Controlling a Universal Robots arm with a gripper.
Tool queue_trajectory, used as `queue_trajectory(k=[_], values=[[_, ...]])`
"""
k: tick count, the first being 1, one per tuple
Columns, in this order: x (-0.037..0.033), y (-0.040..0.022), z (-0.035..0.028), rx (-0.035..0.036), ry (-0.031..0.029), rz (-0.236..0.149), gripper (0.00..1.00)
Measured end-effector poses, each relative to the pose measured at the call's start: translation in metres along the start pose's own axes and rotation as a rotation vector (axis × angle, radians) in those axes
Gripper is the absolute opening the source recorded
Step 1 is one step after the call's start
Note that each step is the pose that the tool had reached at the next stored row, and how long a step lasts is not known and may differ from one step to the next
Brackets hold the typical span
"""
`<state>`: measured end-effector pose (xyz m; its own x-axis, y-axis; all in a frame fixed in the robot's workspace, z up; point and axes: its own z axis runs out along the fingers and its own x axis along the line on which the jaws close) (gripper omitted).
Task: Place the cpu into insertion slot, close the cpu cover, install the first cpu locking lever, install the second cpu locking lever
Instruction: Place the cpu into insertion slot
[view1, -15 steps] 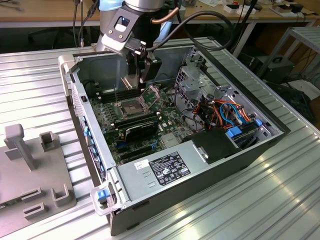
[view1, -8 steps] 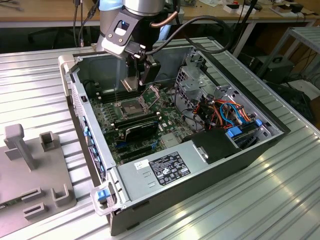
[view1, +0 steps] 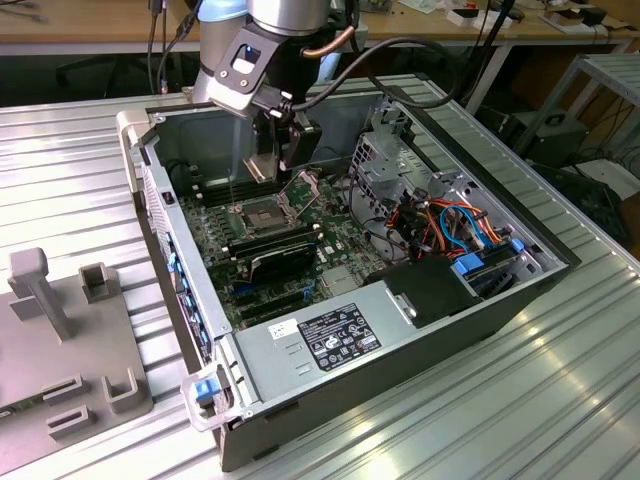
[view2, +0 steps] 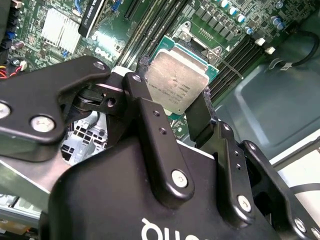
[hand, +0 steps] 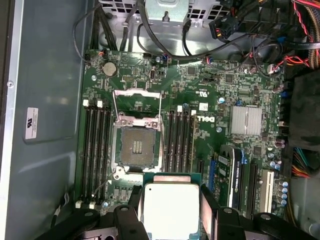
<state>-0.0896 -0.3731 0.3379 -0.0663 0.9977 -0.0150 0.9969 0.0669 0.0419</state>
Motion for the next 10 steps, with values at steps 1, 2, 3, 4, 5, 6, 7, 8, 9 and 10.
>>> queue_trajectory(k=[1, 2, 3, 4, 5, 6, 7, 8, 9, 10], values=[[0.0001, 0.0001, 0.0003, 0.0001, -0.0001, 0.000, 0.55], [0.0001, 0.0001, 0.0004, 0.0002, -0.0003, 0.000, 0.55], [0.0001, 0.0001, 0.0004, 0.0003, -0.0003, 0.000, 0.55], [0.0001, 0.0001, 0.0004, 0.0002, -0.0003, 0.000, 0.55], [0.0001, 0.0001, 0.0005, 0.0001, -0.0002, 0.000, 0.55], [0.0001, 0.0001, 0.0006, 0.0001, -0.0002, 0.000, 0.55], [0.0001, 0.0001, 0.0006, 0.0002, -0.0002, 0.000, 0.55], [0.0001, 0.0001, 0.0006, 0.0001, -0.0002, 0.000, 0.55], [0.0001, 0.0001, 0.0007, 0.0001, -0.0002, 0.000, 0.55], [0.0001, 0.0001, 0.0007, 0.0001, -0.0002, 0.000, 0.55]])
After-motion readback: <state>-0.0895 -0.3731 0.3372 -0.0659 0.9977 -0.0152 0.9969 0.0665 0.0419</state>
